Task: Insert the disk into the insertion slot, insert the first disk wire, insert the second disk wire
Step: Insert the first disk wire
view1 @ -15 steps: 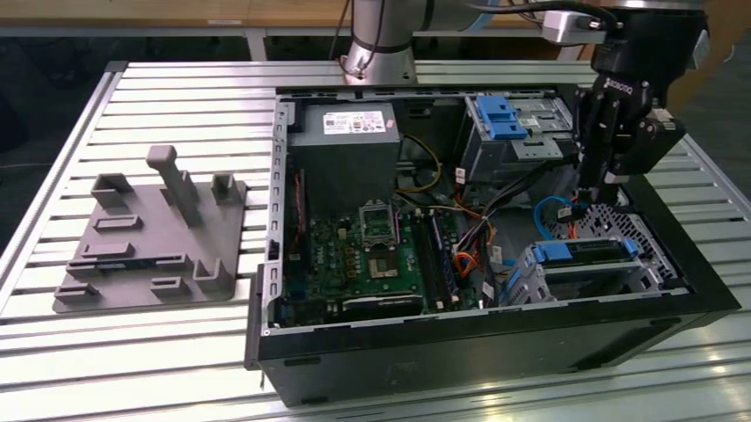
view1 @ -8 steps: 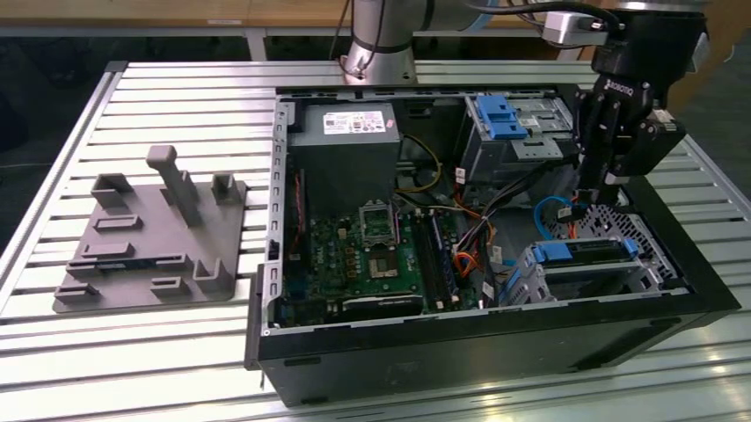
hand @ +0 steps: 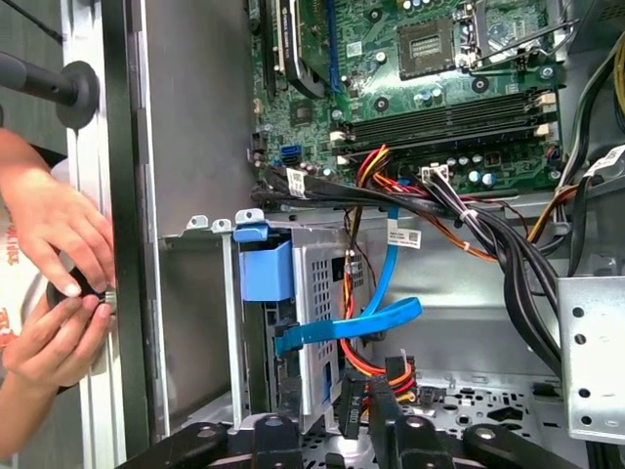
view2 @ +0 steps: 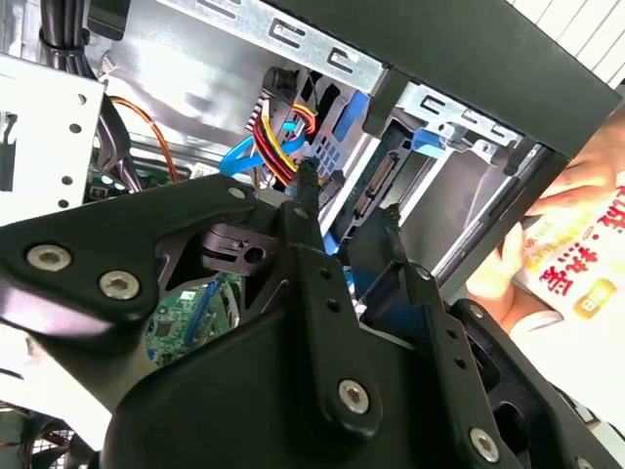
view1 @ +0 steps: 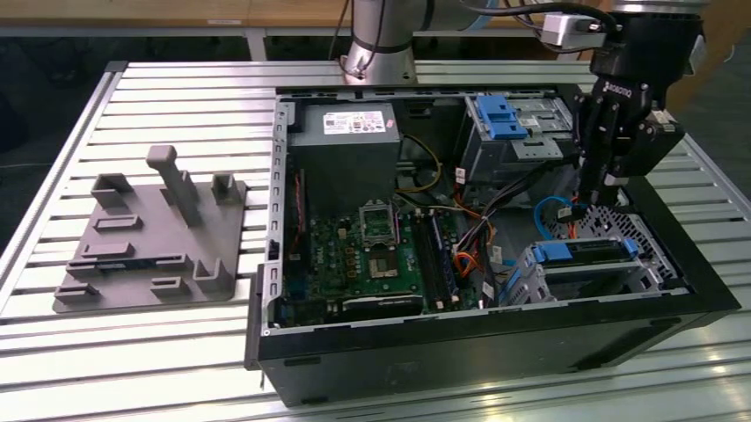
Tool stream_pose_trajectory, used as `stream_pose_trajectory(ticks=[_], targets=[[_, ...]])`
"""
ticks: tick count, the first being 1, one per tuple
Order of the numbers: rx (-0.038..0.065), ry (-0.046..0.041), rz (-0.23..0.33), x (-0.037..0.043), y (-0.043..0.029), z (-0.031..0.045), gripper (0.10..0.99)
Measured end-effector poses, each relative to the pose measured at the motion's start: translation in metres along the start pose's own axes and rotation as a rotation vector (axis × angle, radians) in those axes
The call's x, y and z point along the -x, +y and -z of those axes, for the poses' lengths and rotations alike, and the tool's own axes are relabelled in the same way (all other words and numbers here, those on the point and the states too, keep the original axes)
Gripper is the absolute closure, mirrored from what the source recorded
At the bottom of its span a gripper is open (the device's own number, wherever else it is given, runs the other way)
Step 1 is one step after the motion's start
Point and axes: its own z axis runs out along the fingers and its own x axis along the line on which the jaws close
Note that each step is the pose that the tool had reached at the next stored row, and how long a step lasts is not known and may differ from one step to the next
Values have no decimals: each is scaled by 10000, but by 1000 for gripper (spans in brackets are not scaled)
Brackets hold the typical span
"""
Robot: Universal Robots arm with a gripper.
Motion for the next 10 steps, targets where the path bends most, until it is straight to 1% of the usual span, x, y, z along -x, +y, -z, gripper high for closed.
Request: stream_pose_trajectory(ticks=[2,3,4,5,7,10], targets=[[-9,117,-2,21,1,1,694],[-14,176,-3,34,2,4,765],[-18,229,-4,48,3,5,765],[-20,263,-5,61,4,6,765],[-22,291,-5,86,6,8,765],[-22,292,-5,97,7,7,765]])
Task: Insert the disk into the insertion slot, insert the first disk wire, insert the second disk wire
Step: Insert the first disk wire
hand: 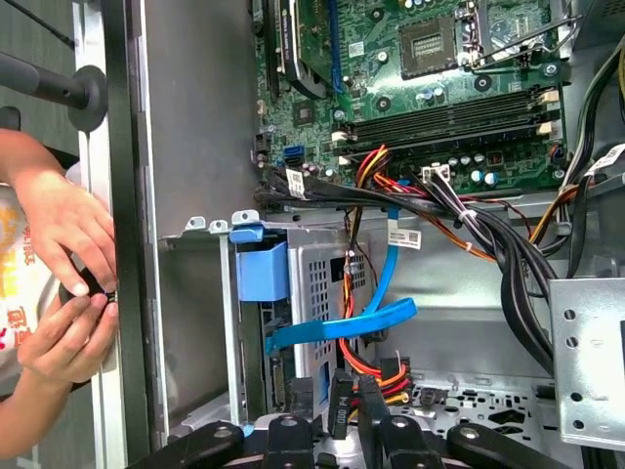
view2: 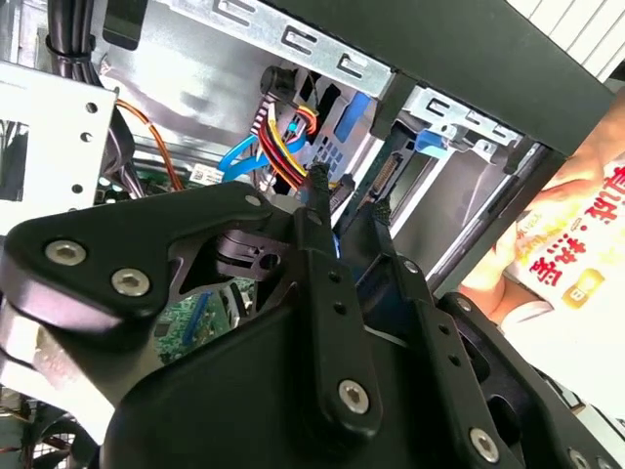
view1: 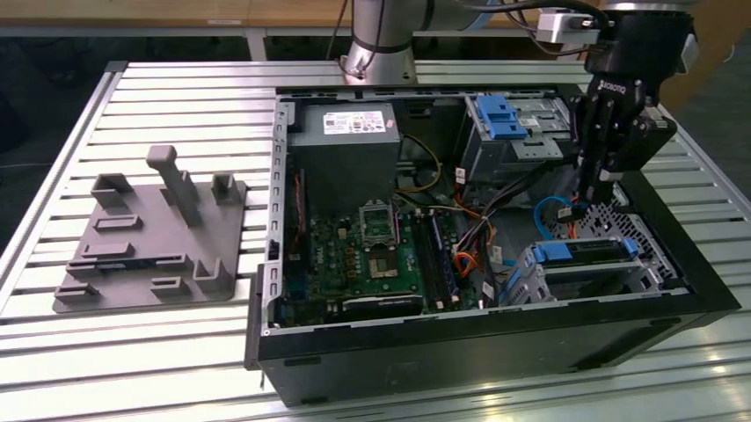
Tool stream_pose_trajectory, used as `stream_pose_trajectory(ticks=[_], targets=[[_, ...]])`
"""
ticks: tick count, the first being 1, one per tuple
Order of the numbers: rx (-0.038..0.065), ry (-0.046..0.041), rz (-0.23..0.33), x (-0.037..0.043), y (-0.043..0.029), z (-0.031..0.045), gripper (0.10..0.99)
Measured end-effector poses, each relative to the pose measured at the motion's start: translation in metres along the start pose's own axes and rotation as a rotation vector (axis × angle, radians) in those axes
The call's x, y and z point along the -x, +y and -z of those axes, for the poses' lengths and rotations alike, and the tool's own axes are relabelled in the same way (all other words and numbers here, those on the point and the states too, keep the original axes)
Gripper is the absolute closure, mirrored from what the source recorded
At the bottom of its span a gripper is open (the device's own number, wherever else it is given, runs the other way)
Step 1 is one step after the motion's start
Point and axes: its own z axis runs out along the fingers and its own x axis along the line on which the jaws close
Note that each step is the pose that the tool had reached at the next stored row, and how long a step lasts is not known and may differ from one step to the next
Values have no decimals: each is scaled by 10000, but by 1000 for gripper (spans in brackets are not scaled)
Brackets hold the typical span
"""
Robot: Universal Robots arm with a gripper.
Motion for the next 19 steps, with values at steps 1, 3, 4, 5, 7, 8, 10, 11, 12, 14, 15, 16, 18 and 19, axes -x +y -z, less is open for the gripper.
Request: stream_pose_trajectory(ticks=[1,3,4,5,7,8,10,11,12,14,15,16,18,19], targets=[[-3,0,1,1,0,0,765],[-20,-2,10,2,0,-2,765],[-30,-1,17,2,0,-2,765],[-38,-2,24,3,0,-2,765],[-42,-2,33,4,0,-2,765],[-43,-2,35,6,1,-1,765],[-44,-2,37,12,4,0,765],[-44,-2,37,15,6,2,765],[-44,-2,37,17,7,2,765],[-45,-1,38,19,8,1,765],[-45,-1,39,20,8,0,765],[-45,0,40,21,8,-1,765],[-46,0,41,23,8,-4,780],[-47,0,42,24,8,-6,780]])
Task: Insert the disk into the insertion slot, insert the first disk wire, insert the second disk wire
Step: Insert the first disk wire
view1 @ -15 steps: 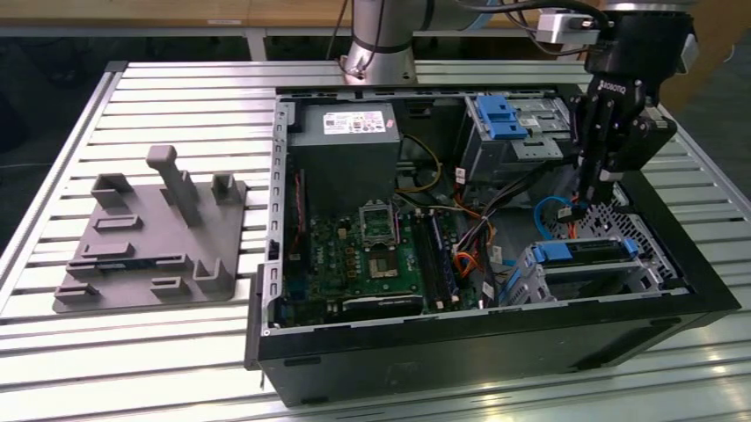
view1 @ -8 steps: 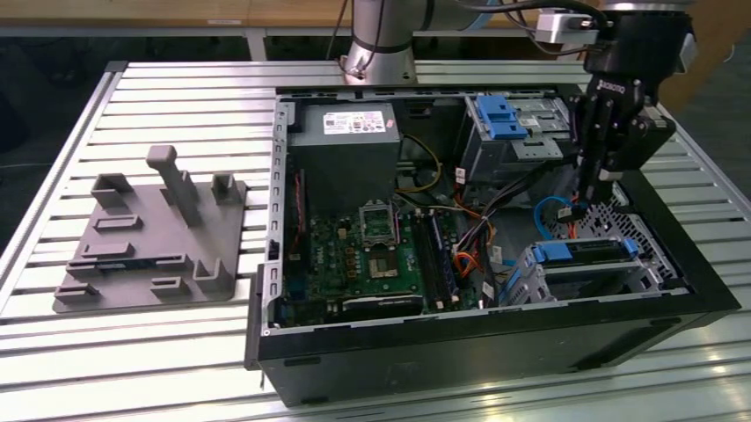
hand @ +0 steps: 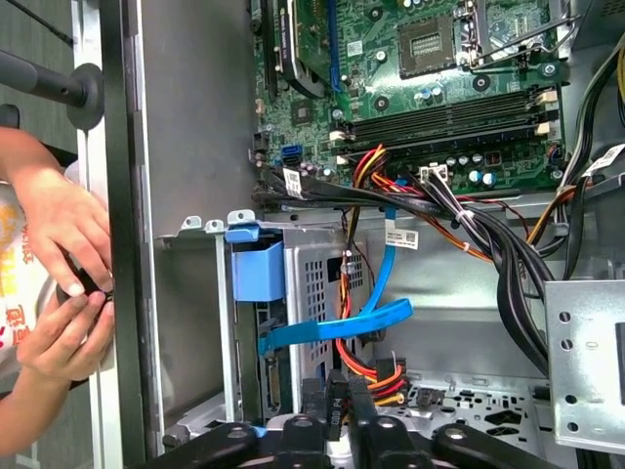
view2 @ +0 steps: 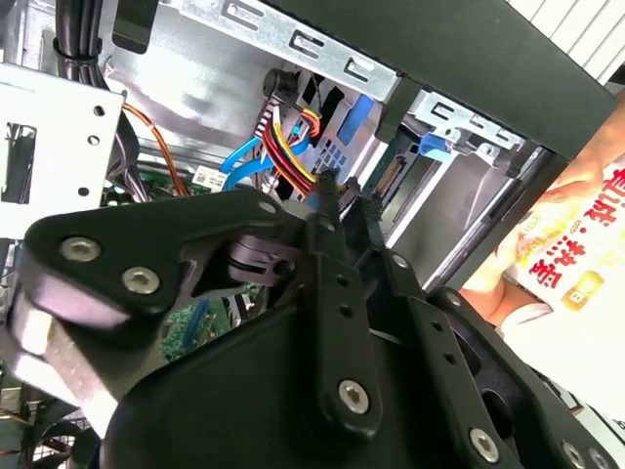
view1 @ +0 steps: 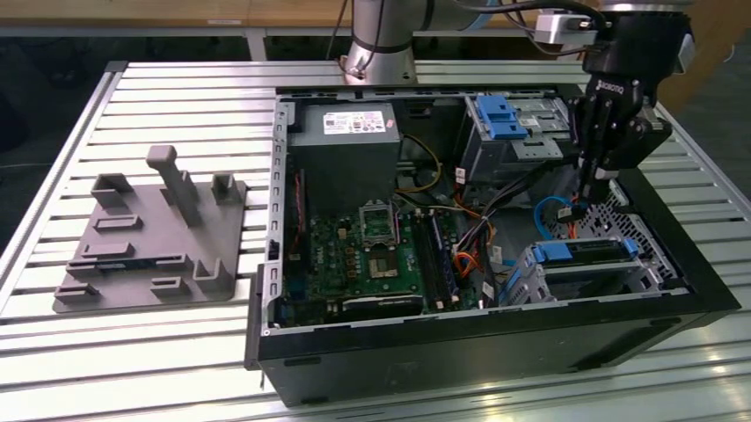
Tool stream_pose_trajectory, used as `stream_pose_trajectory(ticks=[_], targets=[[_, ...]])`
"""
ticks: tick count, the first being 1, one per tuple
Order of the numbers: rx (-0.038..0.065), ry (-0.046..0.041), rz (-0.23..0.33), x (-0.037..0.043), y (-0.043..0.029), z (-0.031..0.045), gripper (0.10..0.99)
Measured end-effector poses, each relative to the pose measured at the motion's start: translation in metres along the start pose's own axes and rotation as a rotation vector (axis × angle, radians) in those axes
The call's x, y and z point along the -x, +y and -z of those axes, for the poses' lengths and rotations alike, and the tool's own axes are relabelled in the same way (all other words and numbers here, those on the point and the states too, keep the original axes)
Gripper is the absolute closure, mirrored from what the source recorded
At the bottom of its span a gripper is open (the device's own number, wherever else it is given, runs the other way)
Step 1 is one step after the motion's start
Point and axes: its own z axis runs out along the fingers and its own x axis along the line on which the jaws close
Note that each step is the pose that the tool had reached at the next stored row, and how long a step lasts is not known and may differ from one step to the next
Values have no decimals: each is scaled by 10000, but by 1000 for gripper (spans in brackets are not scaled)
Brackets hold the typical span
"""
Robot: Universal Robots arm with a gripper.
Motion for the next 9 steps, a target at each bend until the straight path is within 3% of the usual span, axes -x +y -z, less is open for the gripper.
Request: stream_pose_trajectory(ticks=[1,9], targets=[[-1,0,1,1,0,-1,855],[-2,3,4,3,0,-6,867]])
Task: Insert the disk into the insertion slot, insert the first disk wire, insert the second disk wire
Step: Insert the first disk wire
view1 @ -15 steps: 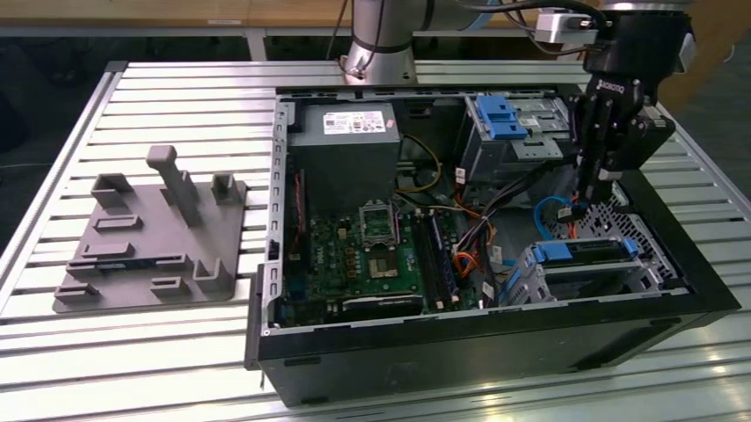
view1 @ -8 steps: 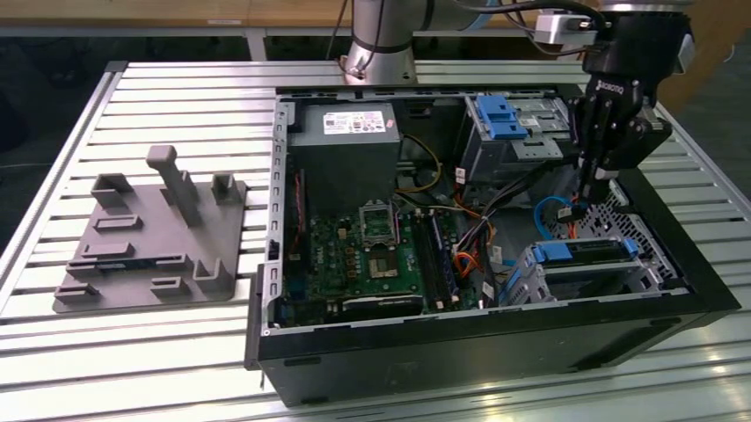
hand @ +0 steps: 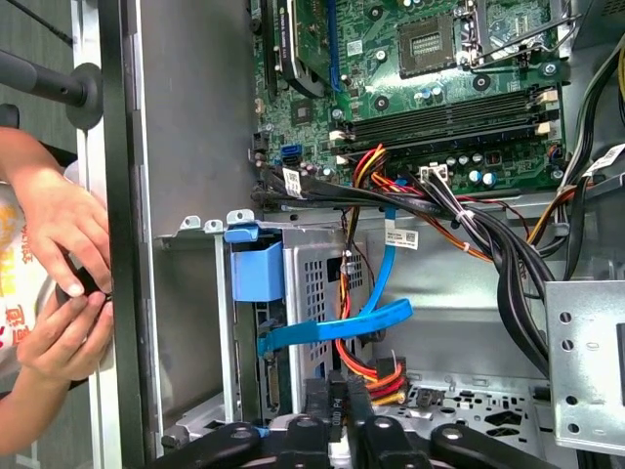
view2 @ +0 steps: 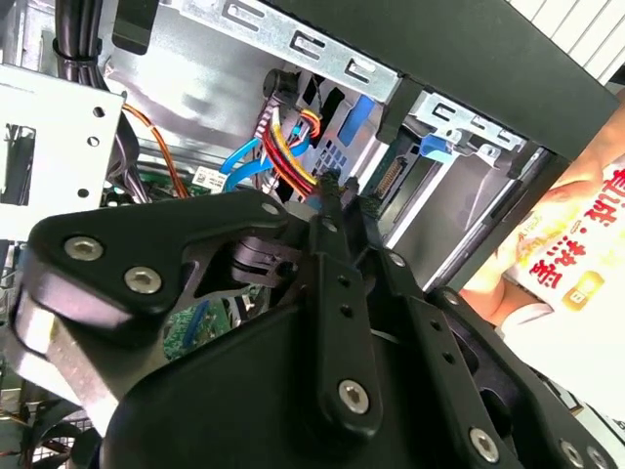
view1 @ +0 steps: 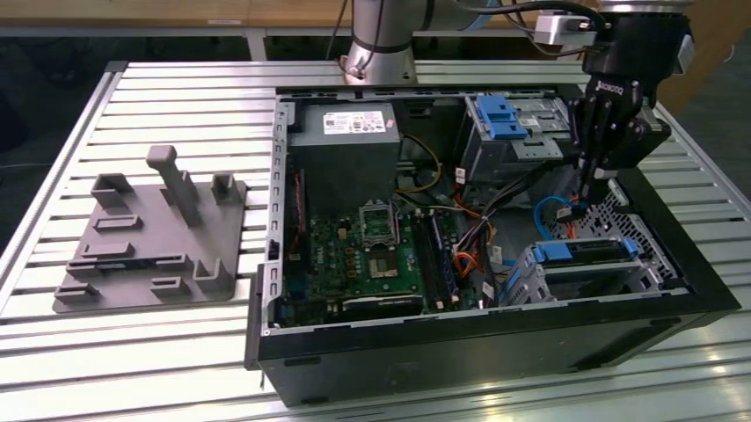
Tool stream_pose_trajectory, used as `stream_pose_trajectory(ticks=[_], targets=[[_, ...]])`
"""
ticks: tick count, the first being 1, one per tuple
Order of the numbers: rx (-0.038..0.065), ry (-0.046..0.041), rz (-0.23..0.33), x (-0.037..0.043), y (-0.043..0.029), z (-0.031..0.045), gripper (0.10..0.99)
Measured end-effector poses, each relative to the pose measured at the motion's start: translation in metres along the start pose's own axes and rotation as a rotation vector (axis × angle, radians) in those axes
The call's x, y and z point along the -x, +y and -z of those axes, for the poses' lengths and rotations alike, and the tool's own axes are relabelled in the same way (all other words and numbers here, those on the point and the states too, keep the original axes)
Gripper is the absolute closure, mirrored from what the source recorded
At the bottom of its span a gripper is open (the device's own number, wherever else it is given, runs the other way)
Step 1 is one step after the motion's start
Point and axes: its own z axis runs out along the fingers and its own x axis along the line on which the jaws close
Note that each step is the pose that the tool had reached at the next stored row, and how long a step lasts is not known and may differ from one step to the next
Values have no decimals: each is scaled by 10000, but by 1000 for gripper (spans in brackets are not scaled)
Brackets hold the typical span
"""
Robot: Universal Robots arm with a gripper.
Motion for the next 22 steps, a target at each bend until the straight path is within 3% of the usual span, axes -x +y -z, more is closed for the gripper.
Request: stream_pose_trajectory(ticks=[1,9,10,13,14,22], targets=[[0,0,0,0,0,0,925],[6,-1,3,1,-4,-2,925],[47,3,21,2,-17,-2,925],[333,30,156,7,-88,1,925],[374,33,177,7,-93,0,925],[404,-367,191,-82,-100,-5,925]])
